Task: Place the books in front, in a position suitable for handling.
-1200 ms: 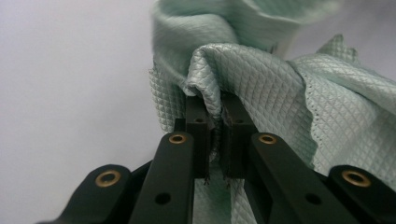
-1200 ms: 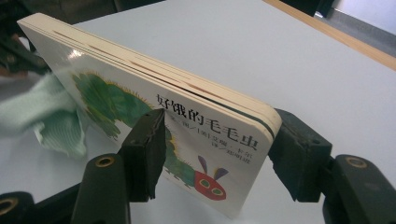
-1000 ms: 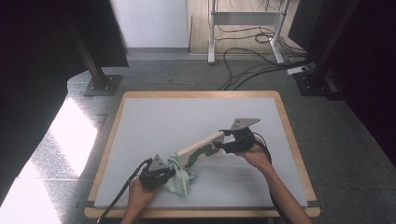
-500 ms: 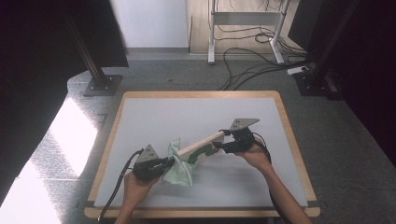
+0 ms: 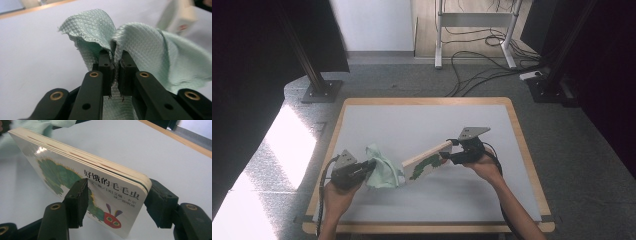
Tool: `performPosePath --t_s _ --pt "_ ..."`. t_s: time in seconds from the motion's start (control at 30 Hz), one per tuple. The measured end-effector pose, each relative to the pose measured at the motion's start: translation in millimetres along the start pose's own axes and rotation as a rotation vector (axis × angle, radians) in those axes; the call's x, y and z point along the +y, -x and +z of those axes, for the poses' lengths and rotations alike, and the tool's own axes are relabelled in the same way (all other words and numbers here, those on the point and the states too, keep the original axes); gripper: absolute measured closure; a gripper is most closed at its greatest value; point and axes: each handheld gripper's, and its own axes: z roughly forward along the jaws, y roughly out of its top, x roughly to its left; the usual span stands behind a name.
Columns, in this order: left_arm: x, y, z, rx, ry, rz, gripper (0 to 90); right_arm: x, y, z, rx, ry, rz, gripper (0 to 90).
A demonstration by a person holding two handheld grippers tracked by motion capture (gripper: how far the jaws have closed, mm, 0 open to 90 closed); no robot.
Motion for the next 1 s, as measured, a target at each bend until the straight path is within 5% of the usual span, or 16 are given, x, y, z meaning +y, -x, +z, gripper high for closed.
performPosePath --t_s 0.2,0.33,0.4,0.57,0.63,0.83,1.0 --pt "-13.3 -19.5 3.1 0.095 -0.038 -0.034 79.1 -0.8 -0.3 0.2 0.001 -0.006 0.000 38.1" --pt "-23.6 -26.6 12.8 0.118 -0.084 -0.058 76.6 -2.0 0.0 1.0 0.002 -0.007 -0.001 38.0" --pt "-30.8 -28.3 22.4 0.105 -0.122 -0.064 74.2 -2.6 0.1 1.6 0.002 -0.006 0.005 38.0" --pt "-30.2 -26.0 25.9 0.110 -0.116 -0.063 60.9 -2.6 0.2 1.8 0.002 -0.009 0.004 38.0" --pt "-21.4 -21.5 19.7 0.096 -0.094 -0.043 49.7 -2.7 0.1 1.4 0.004 -0.010 0.002 38.1" --pt "-2.5 -8.7 7.5 0.052 -0.052 -0.004 39.2 -3.5 0.2 1.2 0.005 -0.006 0.006 38.2" --pt "12.5 10.6 4.9 -0.023 -0.029 0.047 35.8 -4.4 0.3 0.9 0.006 -0.004 0.005 38.3"
